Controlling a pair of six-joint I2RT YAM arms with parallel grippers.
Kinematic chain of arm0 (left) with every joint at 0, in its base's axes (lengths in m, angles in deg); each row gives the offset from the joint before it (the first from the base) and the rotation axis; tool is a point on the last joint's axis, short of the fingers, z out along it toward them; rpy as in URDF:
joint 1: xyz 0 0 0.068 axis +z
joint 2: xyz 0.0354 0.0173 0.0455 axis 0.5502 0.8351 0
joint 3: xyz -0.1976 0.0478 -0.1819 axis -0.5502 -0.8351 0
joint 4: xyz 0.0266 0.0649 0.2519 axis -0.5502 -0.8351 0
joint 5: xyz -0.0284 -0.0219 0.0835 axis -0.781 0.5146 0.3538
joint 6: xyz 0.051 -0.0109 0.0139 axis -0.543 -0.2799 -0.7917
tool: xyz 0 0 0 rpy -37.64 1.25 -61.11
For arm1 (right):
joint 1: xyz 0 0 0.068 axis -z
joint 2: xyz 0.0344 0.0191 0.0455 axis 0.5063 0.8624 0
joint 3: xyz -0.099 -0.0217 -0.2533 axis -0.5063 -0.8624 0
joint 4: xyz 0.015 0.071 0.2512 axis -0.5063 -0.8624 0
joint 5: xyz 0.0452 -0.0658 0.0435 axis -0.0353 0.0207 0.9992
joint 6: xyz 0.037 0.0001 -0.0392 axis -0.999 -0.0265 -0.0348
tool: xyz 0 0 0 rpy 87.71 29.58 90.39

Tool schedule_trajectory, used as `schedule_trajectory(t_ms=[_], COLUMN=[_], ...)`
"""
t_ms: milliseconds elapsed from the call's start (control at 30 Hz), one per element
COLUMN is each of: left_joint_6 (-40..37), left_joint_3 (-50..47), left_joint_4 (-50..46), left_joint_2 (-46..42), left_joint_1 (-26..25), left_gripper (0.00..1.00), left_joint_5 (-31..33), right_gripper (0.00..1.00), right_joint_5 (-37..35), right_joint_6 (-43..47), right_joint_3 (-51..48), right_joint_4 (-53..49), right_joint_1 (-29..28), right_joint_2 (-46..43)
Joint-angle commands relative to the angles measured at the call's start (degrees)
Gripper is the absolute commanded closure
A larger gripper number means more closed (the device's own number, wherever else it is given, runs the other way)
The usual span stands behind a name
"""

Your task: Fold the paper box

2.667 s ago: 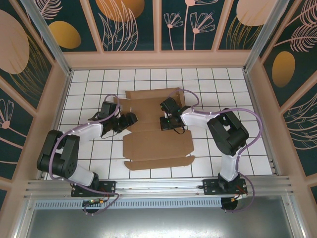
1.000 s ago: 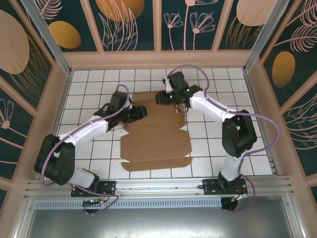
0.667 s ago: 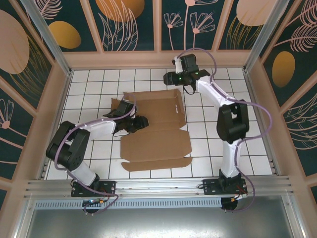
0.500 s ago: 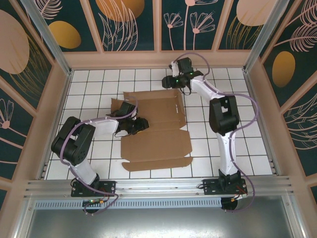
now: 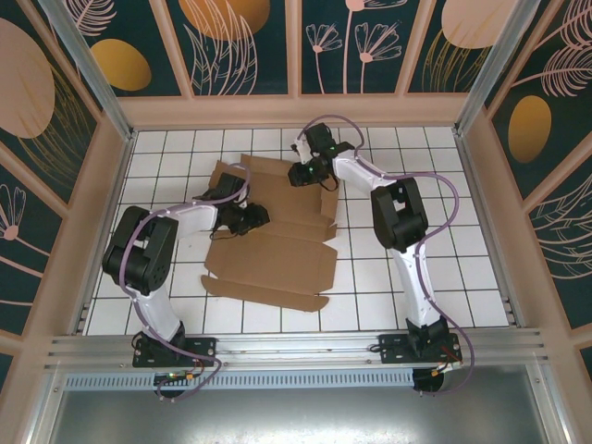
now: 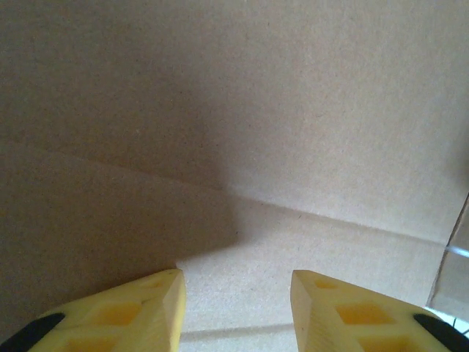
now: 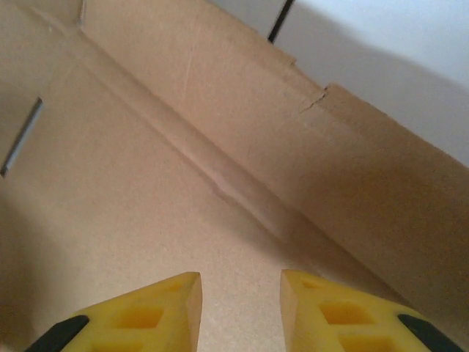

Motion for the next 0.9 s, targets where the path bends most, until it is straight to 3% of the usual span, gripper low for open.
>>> schedule_trajectory(t_ms=[0, 133, 300, 533, 667, 867], left_joint_6=[-3.8, -4.2, -2.8, -3.0, -2.7, -2.5], left_joint_3=[3.3, 6.5, 9.9, 19.5, 23.9, 27.8], left_joint_4=[-5.1, -6.0, -5.4, -7.6, -8.0, -7.7], left_joint_2=[2.1, 5.1, 8.7, 14.6, 17.7, 20.4], left_joint_1=[0.1, 0.7, 1.2, 1.9, 2.1, 2.1], left_gripper=[0.57, 0.57, 0.58, 0.58, 0.59, 0.59], left_joint_5=[3.2, 3.5, 4.5, 6.5, 5.7, 3.3], right_gripper=[0.64, 0.62, 0.68, 0.74, 0.74, 0.7], right_joint_5=[-4.7, -6.7, -11.1, -16.8, -16.0, -5.4], right_joint_6=[1.4, 1.3, -0.2, -3.5, -6.1, -9.2], right_joint_3=[-0.7, 0.0, -1.8, -14.2, -19.9, -29.9], right_joint_4=[-0.3, -2.3, -4.6, -3.2, -3.6, -0.7], right_joint_1=[0.3, 0.0, -0.7, -0.7, -0.9, -3.7], right_joint_2=[-2.2, -0.9, 1.5, -5.8, -9.3, -18.0])
